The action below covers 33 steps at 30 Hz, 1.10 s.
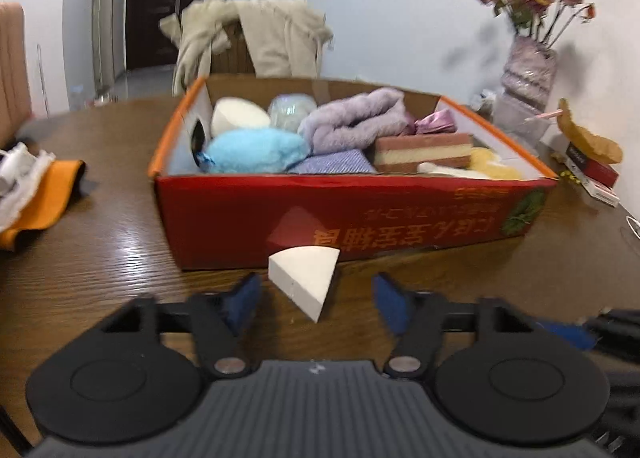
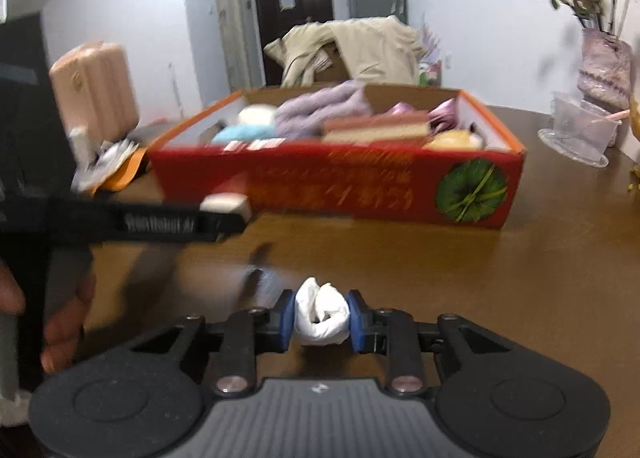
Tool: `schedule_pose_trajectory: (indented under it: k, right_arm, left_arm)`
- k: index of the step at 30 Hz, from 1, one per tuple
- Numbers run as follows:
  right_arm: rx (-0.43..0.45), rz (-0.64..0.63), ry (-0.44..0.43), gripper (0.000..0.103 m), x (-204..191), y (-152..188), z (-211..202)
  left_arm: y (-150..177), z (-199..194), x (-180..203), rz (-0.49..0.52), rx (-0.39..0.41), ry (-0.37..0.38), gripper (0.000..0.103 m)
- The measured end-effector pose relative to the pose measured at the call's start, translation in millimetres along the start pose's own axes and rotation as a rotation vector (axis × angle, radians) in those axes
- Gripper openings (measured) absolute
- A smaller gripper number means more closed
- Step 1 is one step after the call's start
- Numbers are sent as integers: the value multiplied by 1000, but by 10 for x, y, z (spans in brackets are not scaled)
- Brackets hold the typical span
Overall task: Organize soft objects
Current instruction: 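Grasp the white triangular sponge with the left gripper while the right grasps the white cloth, then carry both white items into the box and open both grippers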
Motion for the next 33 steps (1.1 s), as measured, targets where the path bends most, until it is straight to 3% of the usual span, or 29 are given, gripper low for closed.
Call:
schedule_pose_trajectory:
  k: [1, 3, 6, 12, 24, 33]
  right_arm:
    - [11, 6, 3, 27, 46, -38, 1]
    - [41, 24, -10, 27, 129, -97, -21]
    - [60, 54, -26, 27, 209, -109, -47]
    - [81, 30, -34, 27, 137, -112, -171]
    - [189, 8, -21, 27, -4, 105, -1098]
    - [253, -8, -6, 28, -110, 192, -1489]
  left_arm:
    - [1, 47, -8, -7, -1, 0, 47]
    - [-1, 75, -7, -2, 15, -28, 32]
    - [1, 41, -31, -14, 16, -5, 28]
    - [25, -384, 69, -16, 73, 18, 28]
    - [423, -1659, 371, 3, 212, 88, 28]
    - [546, -1982, 355, -1, 260, 94, 28]
Point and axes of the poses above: each gripper's, at about its wrist camera, not at the fingertips, and z roughly the way its jaws point, x to its right, y to its underside, the point moved 1 cm from there along z, roughly the way its jaws point, and after that the axes turned 1 degree about y, right-handed, at the moved point
